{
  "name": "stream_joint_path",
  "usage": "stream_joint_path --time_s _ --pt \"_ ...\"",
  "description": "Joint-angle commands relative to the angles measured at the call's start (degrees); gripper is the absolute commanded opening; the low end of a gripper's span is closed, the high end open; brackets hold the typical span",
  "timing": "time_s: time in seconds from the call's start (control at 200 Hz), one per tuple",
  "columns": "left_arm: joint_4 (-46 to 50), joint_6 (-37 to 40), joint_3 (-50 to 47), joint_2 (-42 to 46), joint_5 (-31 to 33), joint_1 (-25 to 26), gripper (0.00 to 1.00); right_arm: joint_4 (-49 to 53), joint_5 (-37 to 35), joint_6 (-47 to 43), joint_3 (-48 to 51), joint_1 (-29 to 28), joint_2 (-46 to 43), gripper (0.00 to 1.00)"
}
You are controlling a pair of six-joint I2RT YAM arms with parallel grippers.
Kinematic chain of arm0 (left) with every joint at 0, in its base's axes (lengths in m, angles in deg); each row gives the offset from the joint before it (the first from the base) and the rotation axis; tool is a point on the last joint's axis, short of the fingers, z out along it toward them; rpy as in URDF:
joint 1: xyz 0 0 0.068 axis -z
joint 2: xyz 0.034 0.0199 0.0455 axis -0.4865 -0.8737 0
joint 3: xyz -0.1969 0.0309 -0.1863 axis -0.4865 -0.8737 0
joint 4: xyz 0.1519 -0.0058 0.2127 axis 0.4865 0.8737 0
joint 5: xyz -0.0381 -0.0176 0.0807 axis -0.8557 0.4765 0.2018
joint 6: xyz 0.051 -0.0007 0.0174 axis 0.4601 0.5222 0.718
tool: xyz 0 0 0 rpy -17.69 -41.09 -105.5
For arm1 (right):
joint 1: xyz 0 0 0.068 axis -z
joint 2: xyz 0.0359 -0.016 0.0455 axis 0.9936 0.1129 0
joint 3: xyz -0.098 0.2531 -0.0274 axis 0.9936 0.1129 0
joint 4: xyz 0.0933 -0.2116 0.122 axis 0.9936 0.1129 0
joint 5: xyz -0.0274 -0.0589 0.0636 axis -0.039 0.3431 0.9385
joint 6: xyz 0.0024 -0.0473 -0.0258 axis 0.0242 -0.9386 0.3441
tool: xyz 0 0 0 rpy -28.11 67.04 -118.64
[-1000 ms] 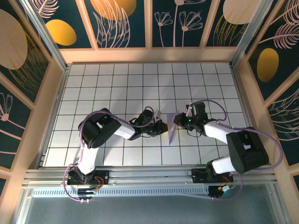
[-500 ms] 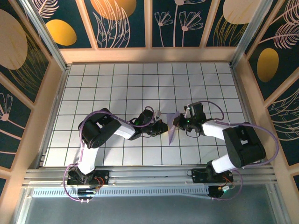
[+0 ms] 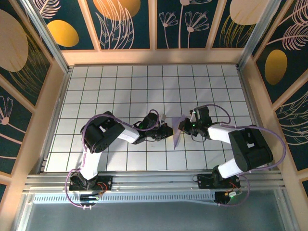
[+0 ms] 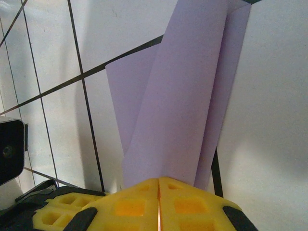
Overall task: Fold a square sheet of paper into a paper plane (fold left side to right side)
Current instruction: Fold the wing for the fifth time at the center of the table.
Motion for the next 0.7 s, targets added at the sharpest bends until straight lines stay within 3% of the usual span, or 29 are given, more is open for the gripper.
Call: stream_joint_path --time_s 0.0,0.52,0.696 --pt "5.6 0.8 0.0 -3.1 2.4 -0.5 0.04 0.7 -1.5 -0.6 -1.2 -0.5 1.1 0.09" --pt "4.3 0.6 -0.5 -3.0 2.2 -0.5 0.04 2.1 -2.4 -0.7 -0.4 -0.4 3.8 0.09" --pt "4.5 1.9 -1.0 0.7 2.9 -0.5 0.15 3.1 -2.9 -1.0 0.6 -0.2 4.5 0.07"
